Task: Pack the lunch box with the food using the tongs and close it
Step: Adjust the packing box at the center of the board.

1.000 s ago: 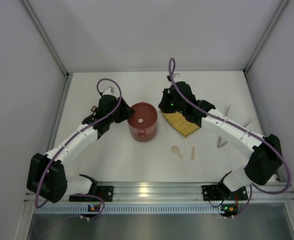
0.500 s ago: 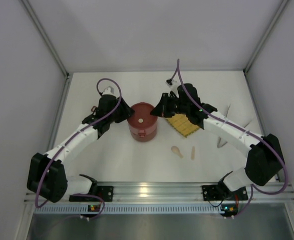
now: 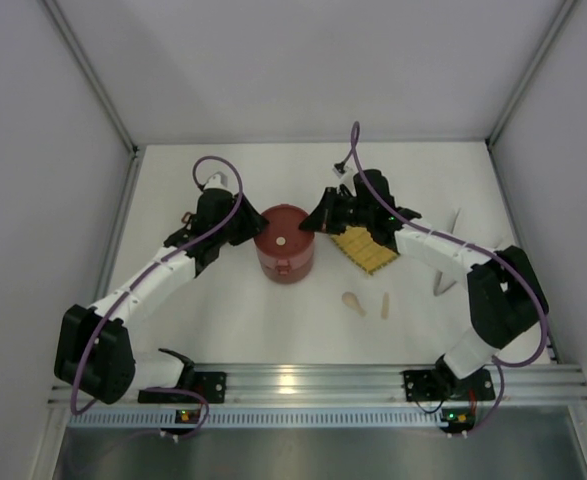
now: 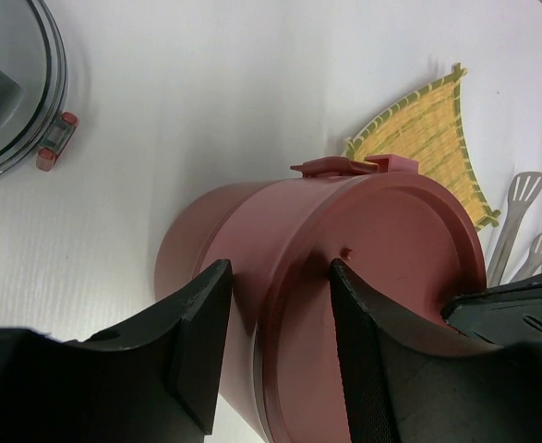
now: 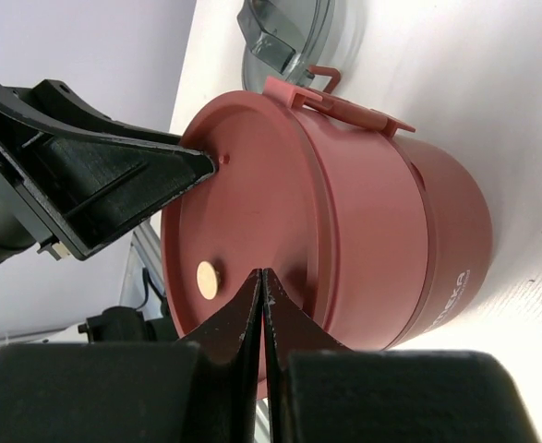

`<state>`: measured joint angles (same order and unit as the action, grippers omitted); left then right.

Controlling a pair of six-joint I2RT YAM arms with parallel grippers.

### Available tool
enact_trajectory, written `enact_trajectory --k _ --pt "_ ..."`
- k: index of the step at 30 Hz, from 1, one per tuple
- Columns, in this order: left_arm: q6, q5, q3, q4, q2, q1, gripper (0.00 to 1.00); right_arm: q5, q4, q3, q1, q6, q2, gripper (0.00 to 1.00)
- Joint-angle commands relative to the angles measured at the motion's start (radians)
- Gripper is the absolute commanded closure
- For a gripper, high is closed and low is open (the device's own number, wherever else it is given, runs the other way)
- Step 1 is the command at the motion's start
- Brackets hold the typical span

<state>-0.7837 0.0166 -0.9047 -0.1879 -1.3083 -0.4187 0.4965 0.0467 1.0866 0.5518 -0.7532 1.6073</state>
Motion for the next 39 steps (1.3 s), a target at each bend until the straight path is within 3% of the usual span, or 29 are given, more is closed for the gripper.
enact_trajectory --k 1,8,19,30,39 --pt "0.032 0.031 0.007 -0.137 -0.043 0.000 0.50 -0.049 -0.010 -0.031 -0.013 0.020 0.014 1.00" --pt "0.031 0.032 0.004 -0.140 -0.043 0.000 0.50 -0.042 -0.025 0.002 -0.012 0.035 -0.067 1.00" --pt "0.031 0.034 0.007 -0.139 -0.045 0.001 0.50 0.040 0.090 0.024 -0.013 -0.026 -0.214 1.00" --pt "0.031 0.031 0.004 -0.136 -0.054 0.000 0.50 -0.004 0.091 -0.060 -0.016 -0.025 0.020 1.00" --pt "0.029 0.032 0.001 -0.133 -0.057 0.001 0.50 -0.038 0.038 -0.051 -0.015 0.006 -0.027 1.00"
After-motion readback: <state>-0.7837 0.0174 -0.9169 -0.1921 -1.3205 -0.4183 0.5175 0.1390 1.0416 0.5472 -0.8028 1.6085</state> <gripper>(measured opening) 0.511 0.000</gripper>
